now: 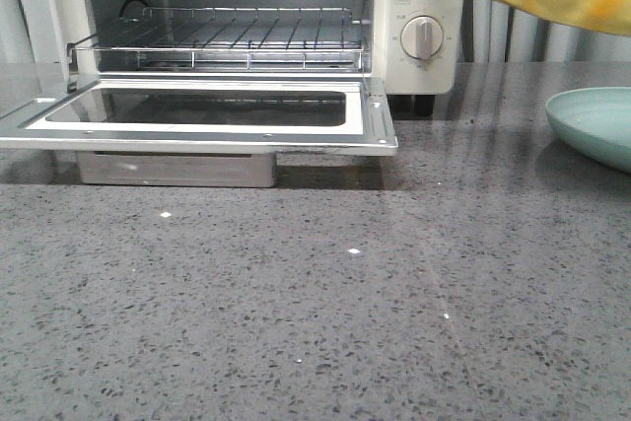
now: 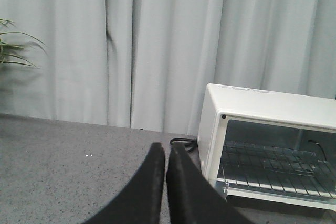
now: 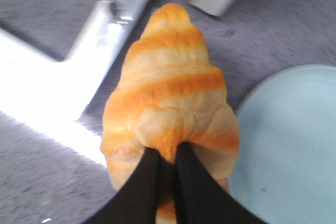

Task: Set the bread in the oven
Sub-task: 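Lift the croissant with the right gripper and carry it into the oven, then lower the croissant onto the oven rack and open the right gripper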

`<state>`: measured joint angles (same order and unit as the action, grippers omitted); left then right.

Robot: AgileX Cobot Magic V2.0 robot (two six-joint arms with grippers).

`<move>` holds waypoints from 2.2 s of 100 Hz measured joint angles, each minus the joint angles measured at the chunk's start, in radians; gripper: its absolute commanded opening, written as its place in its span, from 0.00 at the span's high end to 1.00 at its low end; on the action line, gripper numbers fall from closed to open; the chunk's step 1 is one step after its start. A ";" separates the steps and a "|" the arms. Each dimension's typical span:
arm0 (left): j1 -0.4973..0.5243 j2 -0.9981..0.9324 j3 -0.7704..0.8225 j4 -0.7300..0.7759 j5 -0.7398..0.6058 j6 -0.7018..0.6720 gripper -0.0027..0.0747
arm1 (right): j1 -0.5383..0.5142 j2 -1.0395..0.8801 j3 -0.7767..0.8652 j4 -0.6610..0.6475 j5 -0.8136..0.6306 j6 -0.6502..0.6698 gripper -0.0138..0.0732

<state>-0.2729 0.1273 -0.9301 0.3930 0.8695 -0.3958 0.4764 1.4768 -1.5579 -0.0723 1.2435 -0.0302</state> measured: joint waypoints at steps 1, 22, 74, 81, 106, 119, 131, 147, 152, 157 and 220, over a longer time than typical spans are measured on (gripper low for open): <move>0.000 0.000 0.000 0.000 0.002 0.000 0.99 | 0.014 -0.002 0.000 0.000 0.000 0.000 0.92; 0.000 0.000 0.000 -0.004 0.022 0.000 0.99 | 0.248 -0.009 -0.002 -0.004 0.002 -0.040 0.92; 0.001 -0.002 0.000 -0.011 0.047 0.000 0.99 | 0.440 0.150 -0.242 -0.295 -0.107 -0.075 0.92; 0.001 -0.002 0.000 -0.013 0.054 0.000 0.99 | 0.440 0.192 -0.279 -0.329 -0.111 -0.075 0.92; 0.001 -0.002 0.000 -0.015 0.089 0.000 0.99 | 0.440 0.325 -0.328 -0.444 -0.169 -0.077 0.92; 0.001 -0.002 0.000 -0.015 0.108 0.000 0.99 | 0.430 0.361 -0.328 -0.472 -0.210 -0.077 0.92; 0.001 -0.002 0.000 -0.015 0.112 0.000 0.99 | 0.408 0.385 -0.328 -0.482 -0.249 -0.079 0.92; 0.001 -0.002 0.000 -0.002 0.112 0.000 0.99 | 0.366 0.394 -0.328 -0.486 -0.296 -0.076 0.92; 0.001 -0.002 0.000 -0.001 0.112 0.000 0.99 | 0.353 0.394 -0.328 -0.486 -0.313 -0.070 0.92; 0.001 -0.002 0.000 0.000 0.112 0.000 0.99 | 0.339 0.394 -0.328 -0.488 -0.332 -0.061 0.92; 0.001 -0.002 0.000 0.015 0.112 0.000 0.99 | 0.290 0.446 -0.328 -0.490 -0.467 -0.055 0.92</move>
<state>-0.2721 0.1258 -0.9301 0.4081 0.9815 -0.3958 0.7668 1.9226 -1.8861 -0.5621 0.7764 -0.0856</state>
